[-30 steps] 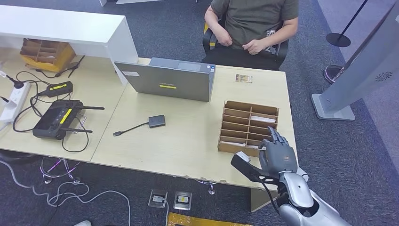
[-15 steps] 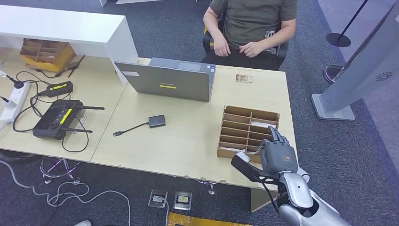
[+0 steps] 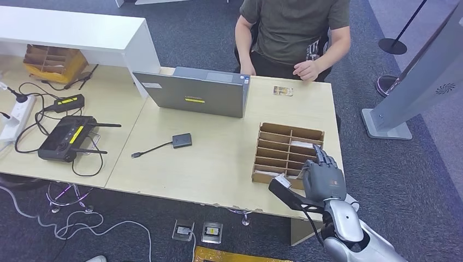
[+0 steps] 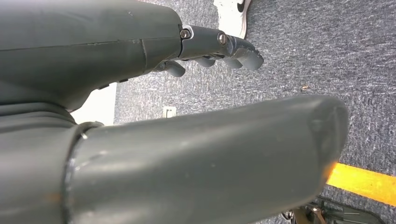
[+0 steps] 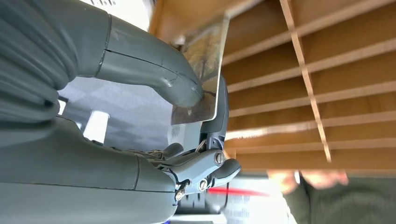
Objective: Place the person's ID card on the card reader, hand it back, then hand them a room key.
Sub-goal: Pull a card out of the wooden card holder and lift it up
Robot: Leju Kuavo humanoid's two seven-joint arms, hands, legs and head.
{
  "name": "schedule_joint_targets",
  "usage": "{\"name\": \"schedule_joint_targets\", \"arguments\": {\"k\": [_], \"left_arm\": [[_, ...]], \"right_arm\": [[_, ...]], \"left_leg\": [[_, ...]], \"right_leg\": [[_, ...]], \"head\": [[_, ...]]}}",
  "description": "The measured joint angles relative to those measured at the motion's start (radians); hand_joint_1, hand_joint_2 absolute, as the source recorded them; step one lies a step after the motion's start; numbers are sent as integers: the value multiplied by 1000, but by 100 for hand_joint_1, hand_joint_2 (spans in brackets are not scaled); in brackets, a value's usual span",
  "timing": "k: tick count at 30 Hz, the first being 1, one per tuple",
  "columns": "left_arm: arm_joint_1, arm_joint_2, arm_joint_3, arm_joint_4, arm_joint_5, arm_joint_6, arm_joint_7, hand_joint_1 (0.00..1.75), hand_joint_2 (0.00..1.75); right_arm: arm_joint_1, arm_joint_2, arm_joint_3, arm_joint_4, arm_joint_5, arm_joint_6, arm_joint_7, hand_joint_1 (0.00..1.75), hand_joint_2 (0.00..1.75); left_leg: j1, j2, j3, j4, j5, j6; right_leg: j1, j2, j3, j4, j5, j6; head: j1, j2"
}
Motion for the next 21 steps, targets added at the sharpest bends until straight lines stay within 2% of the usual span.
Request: {"name": "schedule_joint_targets", "arguments": {"k": [4, 9, 15, 21], "left_arm": [[0, 0, 0, 0, -3, 0, 0, 0, 0], [-3, 0, 0, 0, -12, -2, 0, 0, 0], [-7, -2, 0, 0, -19, -3, 0, 0, 0], [-13, -5, 0, 0, -18, -1, 2, 0, 0]], "right_arm": [[-30, -2, -8, -57, 116, 7, 28, 175, 175], [-121, -28, -65, -224, 269, 56, 39, 175, 175], [-204, -57, -145, -393, 278, 96, 4, 175, 175], [-257, -55, -158, -439, 272, 98, -38, 175, 175]], "left_leg": [[0, 1, 0, 0, 0, 0], [0, 2, 1, 0, 0, 0], [0, 2, 1, 0, 0, 0], [0, 3, 0, 0, 0, 0]], "right_leg": [[0, 1, 0, 0, 0, 0], [0, 3, -1, 0, 0, 0], [0, 3, 0, 0, 0, 0], [0, 3, 0, 0, 0, 0]], "head": [[0, 0], [0, 0], [0, 0], [0, 0]]}}
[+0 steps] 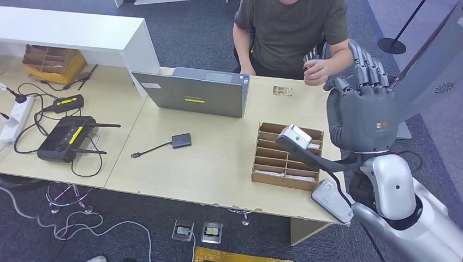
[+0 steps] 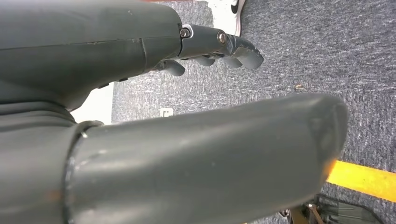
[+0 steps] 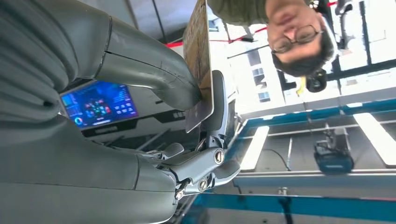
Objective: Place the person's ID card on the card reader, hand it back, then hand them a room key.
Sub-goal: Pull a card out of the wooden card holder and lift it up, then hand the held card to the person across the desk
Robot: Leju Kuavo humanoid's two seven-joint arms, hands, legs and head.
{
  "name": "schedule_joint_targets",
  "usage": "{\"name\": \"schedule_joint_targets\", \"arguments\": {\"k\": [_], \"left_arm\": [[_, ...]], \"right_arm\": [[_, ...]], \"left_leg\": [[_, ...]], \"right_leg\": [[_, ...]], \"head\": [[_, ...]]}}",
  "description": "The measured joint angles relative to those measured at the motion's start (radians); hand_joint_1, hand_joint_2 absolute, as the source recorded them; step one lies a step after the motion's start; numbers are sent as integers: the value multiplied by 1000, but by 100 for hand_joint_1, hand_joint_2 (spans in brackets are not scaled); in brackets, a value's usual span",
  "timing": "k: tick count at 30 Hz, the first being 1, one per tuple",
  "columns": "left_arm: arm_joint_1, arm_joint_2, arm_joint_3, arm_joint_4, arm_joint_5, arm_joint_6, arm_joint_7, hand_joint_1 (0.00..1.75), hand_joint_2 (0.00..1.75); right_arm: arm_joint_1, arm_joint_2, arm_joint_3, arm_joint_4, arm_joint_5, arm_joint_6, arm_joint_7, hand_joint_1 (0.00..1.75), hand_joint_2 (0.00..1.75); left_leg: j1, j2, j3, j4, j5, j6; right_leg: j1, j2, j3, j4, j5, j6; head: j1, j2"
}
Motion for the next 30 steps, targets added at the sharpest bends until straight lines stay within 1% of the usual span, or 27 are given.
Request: {"name": "schedule_joint_targets", "arguments": {"k": [4, 9, 17, 22, 23, 26, 27, 30], "left_arm": [[-2, -2, 0, 0, 7, 1, 0, 0, 0], [-2, -6, -1, 0, 0, -1, 0, 0, 0], [-9, -8, -3, 0, -13, -10, 1, 0, 0], [-11, -10, -3, 0, -14, -13, 5, 0, 0], [-11, -10, -3, 0, -13, -13, 6, 0, 0], [-11, -11, -3, 0, -10, -11, 6, 0, 0], [-11, -12, -3, 0, -9, -11, 6, 0, 0], [-9, -13, -3, 0, -5, -10, 6, 0, 0]], "right_arm": [[-30, 22, 17, 22, -16, -22, -16, 175, 175], [-56, 58, 42, 90, -22, -15, -23, 175, 175], [-122, 119, 89, 255, -23, 31, -29, 175, 175], [-155, 168, 119, 378, -22, 45, -33, 175, 175], [-160, 178, 125, 404, -21, 42, -33, 168, 175], [-174, 206, 140, 478, -17, 22, -33, 53, 175], [-179, 215, 145, 501, -16, 14, -33, 17, 175], [-190, 235, 158, 564, -13, -2, -33, 2, 175]], "left_leg": [[0, 0, 0, 0, 0, 0], [1, 0, -1, 0, 0, 0], [1, -1, -1, 0, 0, 0], [1, -1, -1, 0, 0, 0], [1, -1, -1, 0, 0, 0], [1, -1, -1, 0, 0, 0], [1, -1, -1, 0, 0, 0], [1, -1, -1, 0, 0, 0]], "right_leg": [[0, 0, 0, 0, 0, 0], [1, 0, 0, 0, 0, 0], [1, -1, 0, 0, 0, 0], [1, -1, 0, 0, 0, 0], [1, -1, 0, 0, 0, 0], [1, -1, 0, 0, 0, 0], [1, -1, 0, 0, 0, 0], [1, -1, 0, 0, 0, 0]], "head": [[0, 0], [0, 0], [0, 0], [0, 0], [0, 0], [0, 0], [0, 0], [0, 0]]}}
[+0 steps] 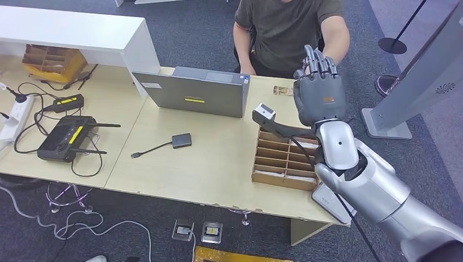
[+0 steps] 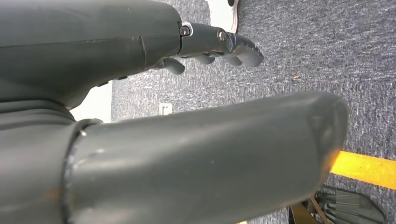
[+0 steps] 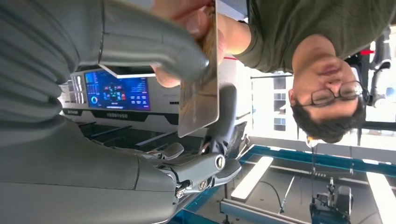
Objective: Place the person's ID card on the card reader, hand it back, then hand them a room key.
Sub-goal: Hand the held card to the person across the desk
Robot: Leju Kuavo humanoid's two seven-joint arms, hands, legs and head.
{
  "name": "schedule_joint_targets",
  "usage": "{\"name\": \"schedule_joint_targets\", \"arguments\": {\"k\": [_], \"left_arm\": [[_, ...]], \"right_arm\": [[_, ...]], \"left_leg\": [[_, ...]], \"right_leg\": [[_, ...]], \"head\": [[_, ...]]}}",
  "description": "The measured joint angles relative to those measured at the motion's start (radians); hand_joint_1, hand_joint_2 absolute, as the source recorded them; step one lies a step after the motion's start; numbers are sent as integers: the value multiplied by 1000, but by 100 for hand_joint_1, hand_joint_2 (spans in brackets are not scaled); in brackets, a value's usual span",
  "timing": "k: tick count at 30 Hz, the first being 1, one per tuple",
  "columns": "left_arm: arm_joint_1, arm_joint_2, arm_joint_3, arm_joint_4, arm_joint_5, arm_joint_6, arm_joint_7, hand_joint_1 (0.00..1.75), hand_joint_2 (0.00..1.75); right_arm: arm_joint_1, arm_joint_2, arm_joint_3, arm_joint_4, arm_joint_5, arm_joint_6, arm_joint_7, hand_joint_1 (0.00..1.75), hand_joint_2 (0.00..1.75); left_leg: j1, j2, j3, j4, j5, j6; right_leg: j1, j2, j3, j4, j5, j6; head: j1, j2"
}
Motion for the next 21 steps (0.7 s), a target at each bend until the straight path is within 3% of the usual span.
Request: {"name": "schedule_joint_targets", "arguments": {"k": [4, 8, 15, 21], "left_arm": [[4, -1, 0, 0, 3, 2, 0, 0, 0], [7, -2, 0, 0, 5, 3, 0, 0, 0], [10, -2, 0, 0, 6, 2, 0, 0, 0], [17, -2, 0, 0, 6, 0, -3, 0, 0]], "right_arm": [[-6, 15, 13, 57, 1, -21, 2, 0, 175], [-15, 26, 27, 114, 7, -47, 4, 0, 0], [-23, 24, 28, 166, 30, -78, 8, 0, 0], [-26, -30, -2, 171, -19, -83, 34, 0, 0]], "left_leg": [[0, 0, 0, 0, 0, 0], [0, 0, 0, 0, 0, 0], [0, 0, 1, 0, 0, 0], [0, 0, 1, 1, 0, 0]], "right_leg": [[0, 0, 0, 0, 0, 0], [0, 0, 0, 0, 0, 0], [0, 1, 0, 0, 0, 0], [0, 0, -1, -1, 0, 0]], "head": [[0, 0], [0, 0], [0, 0], [0, 0]]}}
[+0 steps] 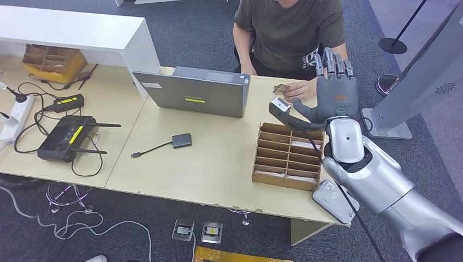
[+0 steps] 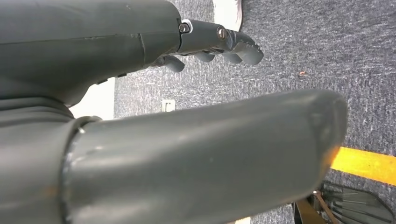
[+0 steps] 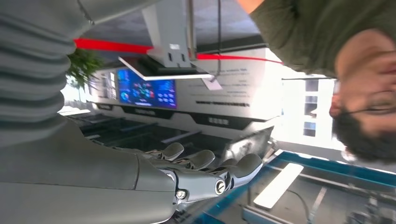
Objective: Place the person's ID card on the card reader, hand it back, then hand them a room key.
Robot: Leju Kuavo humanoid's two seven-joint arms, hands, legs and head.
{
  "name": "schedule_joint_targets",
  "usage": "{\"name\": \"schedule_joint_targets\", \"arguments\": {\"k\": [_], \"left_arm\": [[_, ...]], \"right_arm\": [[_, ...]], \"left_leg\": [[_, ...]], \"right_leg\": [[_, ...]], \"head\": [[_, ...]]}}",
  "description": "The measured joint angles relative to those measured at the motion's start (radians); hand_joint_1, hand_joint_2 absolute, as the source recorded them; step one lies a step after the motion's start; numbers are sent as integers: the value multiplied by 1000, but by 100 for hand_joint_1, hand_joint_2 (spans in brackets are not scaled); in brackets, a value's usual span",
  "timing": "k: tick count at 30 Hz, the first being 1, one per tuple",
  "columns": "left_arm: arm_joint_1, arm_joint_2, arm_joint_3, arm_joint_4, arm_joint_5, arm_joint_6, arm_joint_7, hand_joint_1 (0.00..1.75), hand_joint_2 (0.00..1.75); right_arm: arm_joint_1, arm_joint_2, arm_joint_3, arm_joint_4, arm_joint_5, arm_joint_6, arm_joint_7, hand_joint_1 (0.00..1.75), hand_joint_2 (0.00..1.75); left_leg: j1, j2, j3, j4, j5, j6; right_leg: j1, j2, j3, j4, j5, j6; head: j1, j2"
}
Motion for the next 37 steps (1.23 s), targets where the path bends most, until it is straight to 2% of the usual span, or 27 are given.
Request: {"name": "schedule_joint_targets", "arguments": {"k": [4, 8, 13, 18, 23, 27, 31, 34, 37], "left_arm": [[7, 0, 0, 0, 6, 1, -1, 0, 0], [18, 1, 0, 0, 24, 4, -3, 0, 0], [23, 6, 0, 0, 38, 9, -13, 0, 0], [24, 10, 0, 0, 38, 10, -32, 0, 0], [25, 11, 0, 0, 39, 12, -33, 0, 0], [24, 14, 0, 0, 40, 13, -34, 0, 0], [23, 15, 0, 0, 40, 11, -34, 0, 0], [23, 15, 0, 0, 45, 10, -35, 0, 0], [25, 17, 1, 0, 55, 10, -44, 0, 0]], "right_arm": [[8, -79, -46, -1, -18, 19, 5, 0, 0], [66, -175, -112, -12, -109, 20, 15, 0, 0], [181, -273, -219, -13, -315, 71, 21, 0, 0], [309, -361, -353, 18, -568, 5, -6, 0, 0], [354, -385, -402, 35, -648, -39, -15, 0, 0], [461, -427, -535, 92, -753, -108, -55, 0, 0], [481, -435, -582, 117, -795, -120, -45, 0, 0], [539, -435, -637, 149, -949, -189, -80, 0, 0], [610, -422, -712, 203, -1176, -271, -211, 0, 0]], "left_leg": [[0, 0, 0, 0, 0, 0], [0, 0, 0, 0, -1, 1], [0, 0, 0, 0, -2, 1], [0, -3, -1, 0, -3, 1], [0, -3, -2, 0, -3, 1], [0, 0, -1, 0, -4, 1], [0, 1, 0, 0, -4, 1], [1, -2, 0, 0, -4, 1], [1, -4, -1, 0, -4, 1]], "right_leg": [[0, 0, 0, -1, 0, 0], [0, 0, 1, -2, 0, 0], [0, 0, 0, -2, 0, 0], [0, -3, 1, -3, 0, 0], [0, -3, 1, -3, 0, 0], [0, -1, 0, -2, 0, 0], [0, 1, 0, -2, 0, 0], [1, -2, 1, -3, -1, 0], [1, -5, 1, -3, -3, 0]], "head": [[0, 0], [0, 0], [0, 0], [0, 0], [0, 0], [0, 0], [-1, 0], [0, 0], [0, 0]]}}
